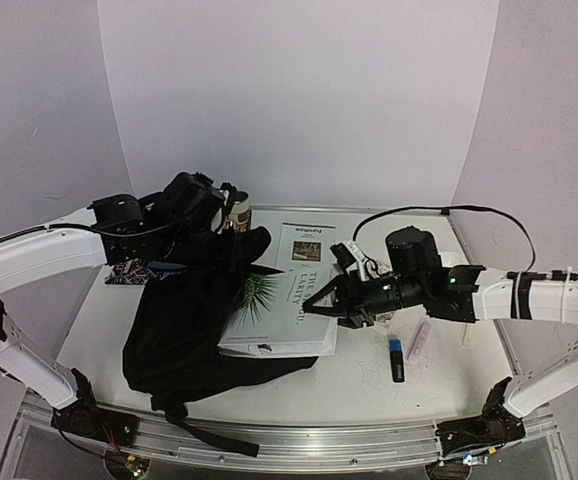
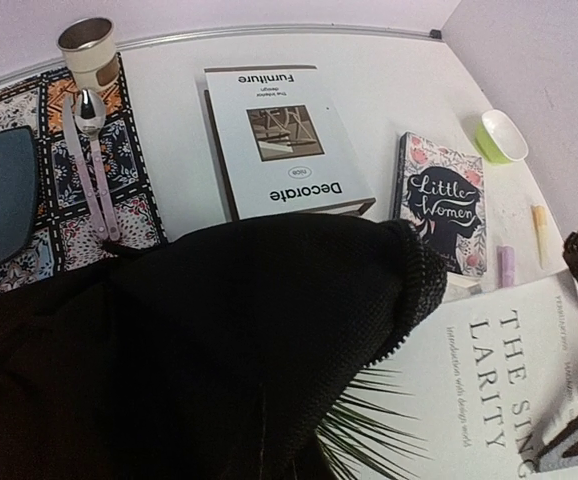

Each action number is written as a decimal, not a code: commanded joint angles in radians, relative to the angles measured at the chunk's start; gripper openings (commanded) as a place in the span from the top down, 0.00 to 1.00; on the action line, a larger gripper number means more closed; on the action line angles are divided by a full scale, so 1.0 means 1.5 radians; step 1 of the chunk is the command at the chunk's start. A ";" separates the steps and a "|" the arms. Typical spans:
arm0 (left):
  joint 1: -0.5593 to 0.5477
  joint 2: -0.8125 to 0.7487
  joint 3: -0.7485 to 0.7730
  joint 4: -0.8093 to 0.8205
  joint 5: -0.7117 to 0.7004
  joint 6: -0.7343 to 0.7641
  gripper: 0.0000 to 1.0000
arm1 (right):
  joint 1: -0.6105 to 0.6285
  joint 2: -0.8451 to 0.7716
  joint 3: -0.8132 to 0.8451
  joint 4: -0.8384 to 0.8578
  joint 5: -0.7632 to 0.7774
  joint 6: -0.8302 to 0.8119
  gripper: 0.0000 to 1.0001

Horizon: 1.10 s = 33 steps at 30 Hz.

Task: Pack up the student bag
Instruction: Place the book in the largest pocket of the bag.

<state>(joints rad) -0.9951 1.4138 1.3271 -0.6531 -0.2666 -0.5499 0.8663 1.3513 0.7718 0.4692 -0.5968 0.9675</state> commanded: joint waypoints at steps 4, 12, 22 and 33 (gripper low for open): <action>0.000 -0.057 0.056 0.076 0.128 0.044 1.00 | 0.021 0.113 0.082 0.161 -0.022 0.016 0.58; 0.000 -0.066 0.049 0.094 0.175 0.042 1.00 | 0.052 0.230 0.160 0.246 -0.028 0.041 0.58; 0.000 -0.097 0.024 0.116 0.192 0.035 1.00 | 0.066 0.374 0.225 0.281 0.004 0.070 0.52; 0.000 -0.130 -0.047 0.074 0.094 0.042 1.00 | 0.067 0.395 0.289 0.090 0.038 -0.005 0.18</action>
<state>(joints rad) -0.9936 1.2593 1.2733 -0.6111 -0.0811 -0.4969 0.9595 1.9705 1.1049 0.7461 -0.5600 1.0491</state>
